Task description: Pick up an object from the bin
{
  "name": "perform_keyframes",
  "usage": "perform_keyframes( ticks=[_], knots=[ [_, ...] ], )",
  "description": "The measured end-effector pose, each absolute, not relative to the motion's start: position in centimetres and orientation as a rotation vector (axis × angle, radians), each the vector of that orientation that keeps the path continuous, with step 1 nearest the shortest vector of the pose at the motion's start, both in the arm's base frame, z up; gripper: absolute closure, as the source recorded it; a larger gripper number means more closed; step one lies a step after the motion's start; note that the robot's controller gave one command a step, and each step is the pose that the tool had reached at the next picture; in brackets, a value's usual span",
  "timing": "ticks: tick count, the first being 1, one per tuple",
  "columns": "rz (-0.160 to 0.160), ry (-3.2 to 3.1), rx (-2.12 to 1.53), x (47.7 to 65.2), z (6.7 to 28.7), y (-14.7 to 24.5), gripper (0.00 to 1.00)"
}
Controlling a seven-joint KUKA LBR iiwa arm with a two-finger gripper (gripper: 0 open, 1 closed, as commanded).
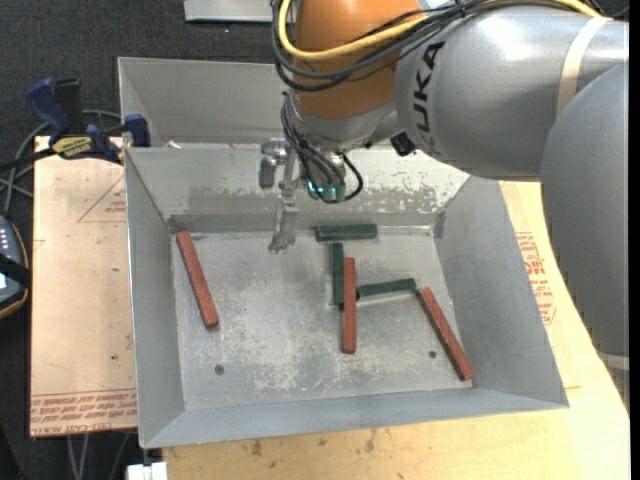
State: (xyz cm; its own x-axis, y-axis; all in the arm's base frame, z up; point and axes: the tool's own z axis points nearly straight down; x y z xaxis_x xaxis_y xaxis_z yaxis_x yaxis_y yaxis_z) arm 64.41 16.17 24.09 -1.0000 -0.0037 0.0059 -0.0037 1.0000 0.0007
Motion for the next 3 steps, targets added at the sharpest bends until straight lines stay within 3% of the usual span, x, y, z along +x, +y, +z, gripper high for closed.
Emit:
perform_keyframes(
  ticks=[1,2,3],
  knots=[
    [0.005,-3.134,0.039,62.4,16.9,9.8,0.0],
    [0.004,-3.133,0.155,58.3,13.8,3.0,0.0],
    [-0.002,-3.054,0.757,57.8,7.2,0.7,0.0]
  ],
)
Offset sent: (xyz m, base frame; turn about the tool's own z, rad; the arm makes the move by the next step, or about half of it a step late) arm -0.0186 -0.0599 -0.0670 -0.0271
